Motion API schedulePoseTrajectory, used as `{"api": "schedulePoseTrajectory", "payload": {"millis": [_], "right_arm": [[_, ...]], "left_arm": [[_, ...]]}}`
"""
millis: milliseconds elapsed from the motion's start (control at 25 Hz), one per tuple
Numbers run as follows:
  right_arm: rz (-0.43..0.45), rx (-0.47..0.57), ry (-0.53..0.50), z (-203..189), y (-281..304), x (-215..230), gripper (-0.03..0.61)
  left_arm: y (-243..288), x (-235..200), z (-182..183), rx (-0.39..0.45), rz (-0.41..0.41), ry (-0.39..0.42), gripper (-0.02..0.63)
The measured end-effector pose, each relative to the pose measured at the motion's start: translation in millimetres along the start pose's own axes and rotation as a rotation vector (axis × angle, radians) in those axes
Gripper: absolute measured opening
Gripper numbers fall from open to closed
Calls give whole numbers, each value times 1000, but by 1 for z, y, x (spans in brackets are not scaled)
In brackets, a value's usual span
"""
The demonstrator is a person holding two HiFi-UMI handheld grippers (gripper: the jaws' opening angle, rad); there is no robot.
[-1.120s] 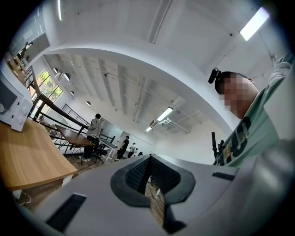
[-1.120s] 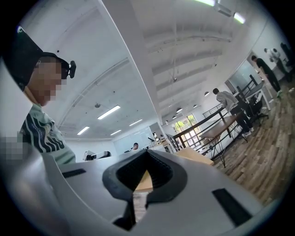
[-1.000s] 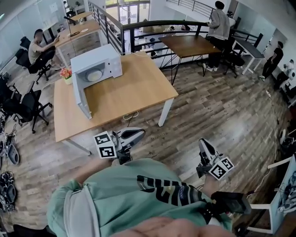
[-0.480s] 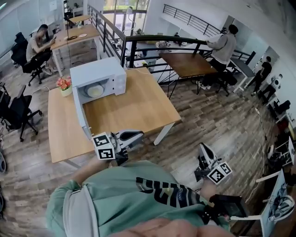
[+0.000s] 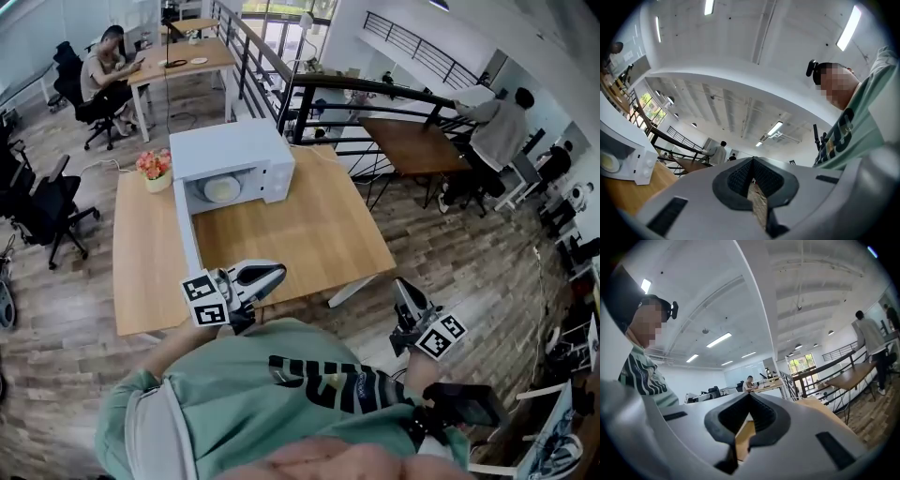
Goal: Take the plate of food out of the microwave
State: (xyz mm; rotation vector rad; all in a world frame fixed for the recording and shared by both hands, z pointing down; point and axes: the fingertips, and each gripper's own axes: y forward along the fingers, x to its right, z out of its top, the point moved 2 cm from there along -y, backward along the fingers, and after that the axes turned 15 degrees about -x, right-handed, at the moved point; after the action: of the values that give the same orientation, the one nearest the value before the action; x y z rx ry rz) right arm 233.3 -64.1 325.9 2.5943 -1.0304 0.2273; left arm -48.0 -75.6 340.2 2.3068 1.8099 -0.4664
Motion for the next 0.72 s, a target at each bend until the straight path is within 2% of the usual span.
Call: {"api": "schedulePoseTrajectory", "payload": {"millis": [240, 440, 560, 720], "right_arm": [[125, -32, 2, 13, 66, 33, 5], [282, -75, 15, 17, 129, 84, 5], [393, -100, -5, 27, 172, 123, 5], [552, -131, -15, 47, 225, 165, 5]], "left_arm": [[-15, -34, 4, 23, 126, -21, 3], [-1, -70, 1, 28, 273, -40, 3], [16, -96, 5, 55, 379, -22, 3], [35, -134, 8, 134, 533, -106, 3]]}}
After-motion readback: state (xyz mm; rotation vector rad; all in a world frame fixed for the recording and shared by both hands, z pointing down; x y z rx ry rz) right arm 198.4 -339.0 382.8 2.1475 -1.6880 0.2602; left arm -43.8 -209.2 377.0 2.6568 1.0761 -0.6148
